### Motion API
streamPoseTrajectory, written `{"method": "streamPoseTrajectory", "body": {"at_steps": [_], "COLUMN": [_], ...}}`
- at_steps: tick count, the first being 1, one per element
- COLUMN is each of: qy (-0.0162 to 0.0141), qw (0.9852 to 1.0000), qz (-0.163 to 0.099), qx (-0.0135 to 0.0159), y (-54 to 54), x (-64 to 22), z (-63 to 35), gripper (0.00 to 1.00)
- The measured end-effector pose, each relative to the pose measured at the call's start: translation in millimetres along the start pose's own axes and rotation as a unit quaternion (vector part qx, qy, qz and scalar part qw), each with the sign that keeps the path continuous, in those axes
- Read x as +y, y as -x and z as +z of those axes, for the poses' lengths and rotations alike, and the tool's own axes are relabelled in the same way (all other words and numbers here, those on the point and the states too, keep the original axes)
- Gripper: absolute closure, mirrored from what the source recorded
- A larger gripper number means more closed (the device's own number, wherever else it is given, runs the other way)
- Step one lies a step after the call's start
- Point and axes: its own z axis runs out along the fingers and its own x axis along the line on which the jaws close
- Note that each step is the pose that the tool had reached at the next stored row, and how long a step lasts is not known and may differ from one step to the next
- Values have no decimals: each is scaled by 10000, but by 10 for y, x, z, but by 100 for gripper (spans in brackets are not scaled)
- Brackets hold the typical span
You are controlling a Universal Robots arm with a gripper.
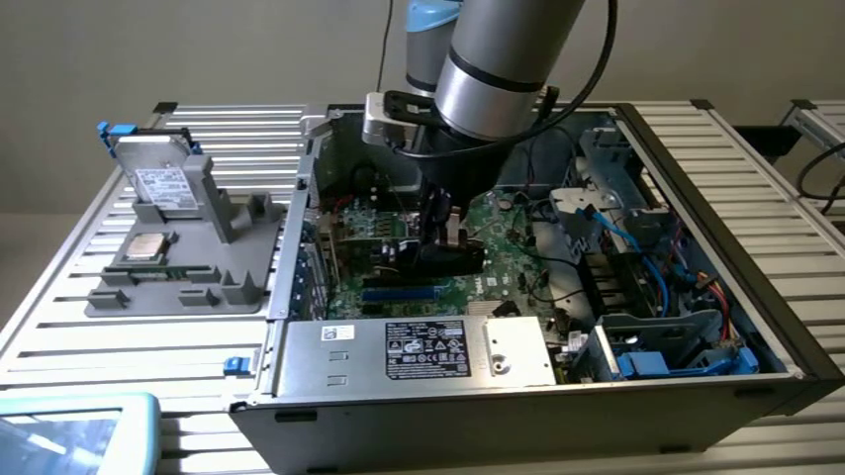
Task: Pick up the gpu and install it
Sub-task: 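Insert the gpu into the slot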
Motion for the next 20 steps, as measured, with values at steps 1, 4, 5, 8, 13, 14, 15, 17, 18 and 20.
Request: {"method": "streamPoseTrajectory", "body": {"at_steps": [1, 4, 5, 8, 13, 14, 15, 17, 18, 20], "qy": [-8, -8, -2, 48, 53, 52, 53, 53, 53, 53], "qw": [10000, 10000, 10000, 10000, 10000, 10000, 10000, 10000, 10000, 10000], "qz": [0, 6, 8, 10, 11, 11, 12, 14, 16, 16], "qx": [2, 26, 38, 53, 53, 55, 59, 68, 73, 76], "y": [1, 9, 10, 18, 31, 39, 55, 98, 120, 127], "x": [1, -1, -1, -6, 40, 51, 56, 51, 50, 60], "z": [-5, -6, -7, 14, 116, 137, 152, 180, 194, 226], "gripper": [73, 73, 73, 73, 73, 73, 73, 73, 73, 73]}}
